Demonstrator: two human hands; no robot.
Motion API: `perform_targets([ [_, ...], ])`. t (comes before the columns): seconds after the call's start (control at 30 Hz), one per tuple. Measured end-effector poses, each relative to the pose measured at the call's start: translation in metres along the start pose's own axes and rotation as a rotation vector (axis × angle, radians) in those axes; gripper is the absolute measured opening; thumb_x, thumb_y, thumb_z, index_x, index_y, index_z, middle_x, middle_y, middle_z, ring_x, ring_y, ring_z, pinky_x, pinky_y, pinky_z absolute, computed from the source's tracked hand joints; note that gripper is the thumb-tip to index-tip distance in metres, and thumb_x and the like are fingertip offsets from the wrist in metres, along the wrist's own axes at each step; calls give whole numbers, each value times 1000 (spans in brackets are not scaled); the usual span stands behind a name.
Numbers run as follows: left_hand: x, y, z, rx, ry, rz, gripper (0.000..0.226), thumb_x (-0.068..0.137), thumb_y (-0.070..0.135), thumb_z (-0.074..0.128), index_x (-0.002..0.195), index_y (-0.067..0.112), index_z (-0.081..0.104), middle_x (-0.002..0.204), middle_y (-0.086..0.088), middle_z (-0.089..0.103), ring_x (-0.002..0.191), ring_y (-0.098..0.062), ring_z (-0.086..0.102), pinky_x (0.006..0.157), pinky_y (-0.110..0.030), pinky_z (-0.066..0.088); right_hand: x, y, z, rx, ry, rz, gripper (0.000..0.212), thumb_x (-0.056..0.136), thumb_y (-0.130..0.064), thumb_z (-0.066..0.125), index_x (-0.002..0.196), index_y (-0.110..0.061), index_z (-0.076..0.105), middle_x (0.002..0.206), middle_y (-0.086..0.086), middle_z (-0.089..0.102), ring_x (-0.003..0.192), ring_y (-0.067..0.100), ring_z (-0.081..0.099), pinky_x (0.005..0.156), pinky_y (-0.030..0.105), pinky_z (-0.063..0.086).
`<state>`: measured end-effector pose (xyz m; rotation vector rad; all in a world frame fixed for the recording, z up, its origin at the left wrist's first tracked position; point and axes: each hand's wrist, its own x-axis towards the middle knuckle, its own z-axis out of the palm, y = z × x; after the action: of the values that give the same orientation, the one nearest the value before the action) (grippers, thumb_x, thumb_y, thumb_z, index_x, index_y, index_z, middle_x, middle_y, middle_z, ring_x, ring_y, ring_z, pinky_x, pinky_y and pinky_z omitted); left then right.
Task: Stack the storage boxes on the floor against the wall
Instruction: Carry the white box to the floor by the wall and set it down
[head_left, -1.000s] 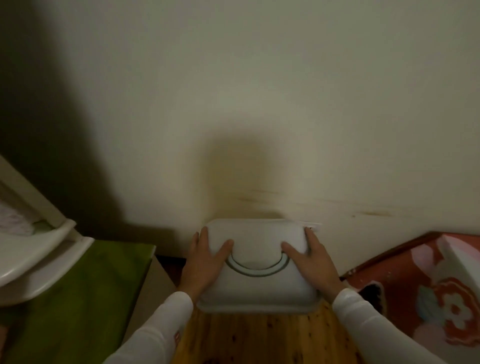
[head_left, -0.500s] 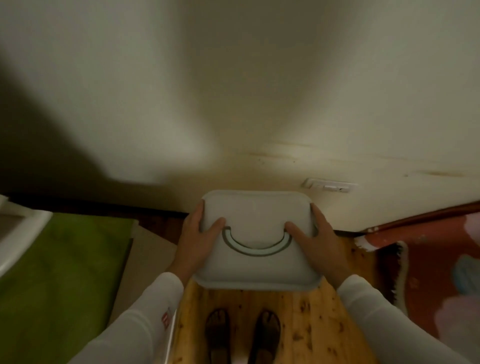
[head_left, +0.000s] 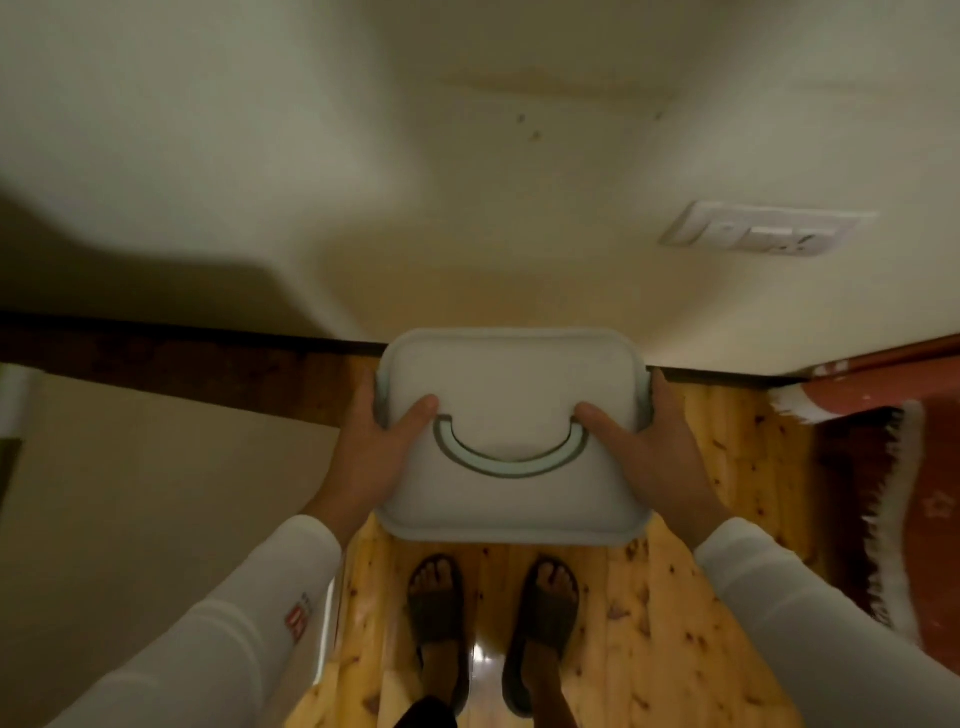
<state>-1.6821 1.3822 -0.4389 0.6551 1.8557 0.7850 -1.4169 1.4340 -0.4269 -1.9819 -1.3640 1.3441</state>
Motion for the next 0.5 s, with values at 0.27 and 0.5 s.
perform_targets([
  [0.27,60,-74,34,9,5,-51,94,78,59,69,154,41,17,157,10,31,131,-15,41,96,-35,40,56,73,43,-15,17,55,111,66,-69,70,154,-29,16,148,-10,39,127,15,43,94,34,42],
  [0.5,106,-118,54,2,-2,-100,94,75,58,71,153,34,25,152,6,41,129,-17,46,101,-41,44,99,118,76,-54,-11,98,79,63,-68,72,124,-25,46,116,-6,58,105,21,57,84,43,53],
])
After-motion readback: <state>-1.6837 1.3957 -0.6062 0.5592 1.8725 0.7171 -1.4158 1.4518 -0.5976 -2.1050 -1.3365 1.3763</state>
